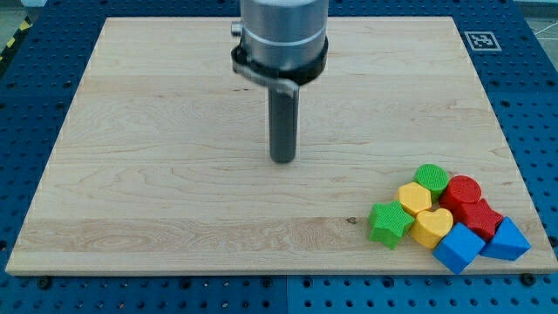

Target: Move your arm closer to the green circle

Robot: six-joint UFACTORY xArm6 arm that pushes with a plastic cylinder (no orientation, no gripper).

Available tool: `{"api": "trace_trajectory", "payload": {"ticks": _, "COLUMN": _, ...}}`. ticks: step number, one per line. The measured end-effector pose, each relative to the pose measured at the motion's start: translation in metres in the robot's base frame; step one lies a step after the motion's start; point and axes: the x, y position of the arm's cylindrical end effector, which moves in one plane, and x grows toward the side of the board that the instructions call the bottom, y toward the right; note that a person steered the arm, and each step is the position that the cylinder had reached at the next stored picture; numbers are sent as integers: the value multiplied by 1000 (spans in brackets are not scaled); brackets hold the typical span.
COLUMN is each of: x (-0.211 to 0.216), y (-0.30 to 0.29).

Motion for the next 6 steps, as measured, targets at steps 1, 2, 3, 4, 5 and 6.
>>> {"api": "trace_trajectory", "payload": {"ticks": 1, "x": 58, "y": -3}}
{"api": "trace_trajectory", "payload": {"ticks": 2, "x": 58, "y": -3}}
{"api": "trace_trajectory", "payload": {"ticks": 3, "x": 30, "y": 22}}
{"api": "trace_trajectory", "payload": {"ticks": 4, "x": -18, "y": 124}}
{"api": "trace_trajectory", "payload": {"ticks": 5, "x": -45, "y": 221}}
{"api": "trace_trajectory", "payload": {"ticks": 6, "x": -58, "y": 231}}
